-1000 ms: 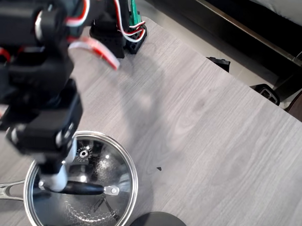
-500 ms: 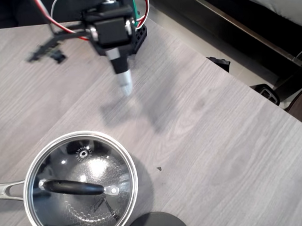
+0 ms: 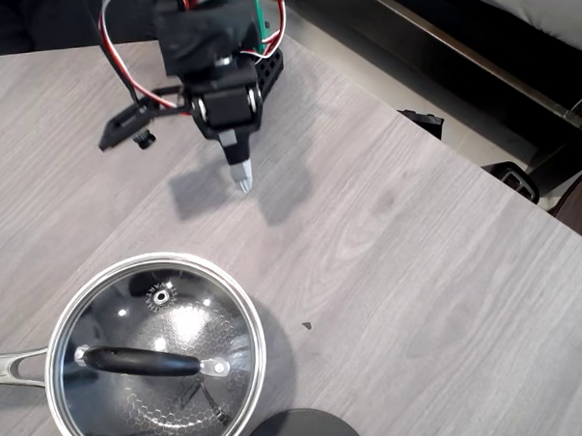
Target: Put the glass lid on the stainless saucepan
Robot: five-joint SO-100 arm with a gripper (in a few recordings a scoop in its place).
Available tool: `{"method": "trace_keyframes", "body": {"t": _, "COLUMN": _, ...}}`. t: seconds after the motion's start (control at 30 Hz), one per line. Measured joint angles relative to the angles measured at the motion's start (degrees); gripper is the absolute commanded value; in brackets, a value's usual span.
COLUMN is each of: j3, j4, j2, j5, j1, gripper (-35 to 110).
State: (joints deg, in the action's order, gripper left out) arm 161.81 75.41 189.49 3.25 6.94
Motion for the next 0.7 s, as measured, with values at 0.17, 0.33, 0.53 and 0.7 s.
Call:
{"method": "trace_keyframes", "body": {"t": 0.17, "j3": 7.12, "j4": -2.9, "j2": 0.0, "j5": -0.09, "j1": 0.18, "gripper": 0}}
{"method": "trace_keyframes", "body": {"t": 0.33, "j3": 13.01, "j4": -6.15, "j2": 0.0, "j5": -0.09, "j1": -0.44, "gripper": 0}}
{"method": "trace_keyframes", "body": {"t": 0.53, "j3": 14.77, "j4": -5.19, "j2": 0.0, "j5": -0.09, "j1": -0.62, "gripper": 0}}
{"method": "trace_keyframes", "body": {"t": 0.7, "j3": 14.77, "j4": -4.57, "j2": 0.0, "j5": -0.09, "j1": -1.14, "gripper": 0}}
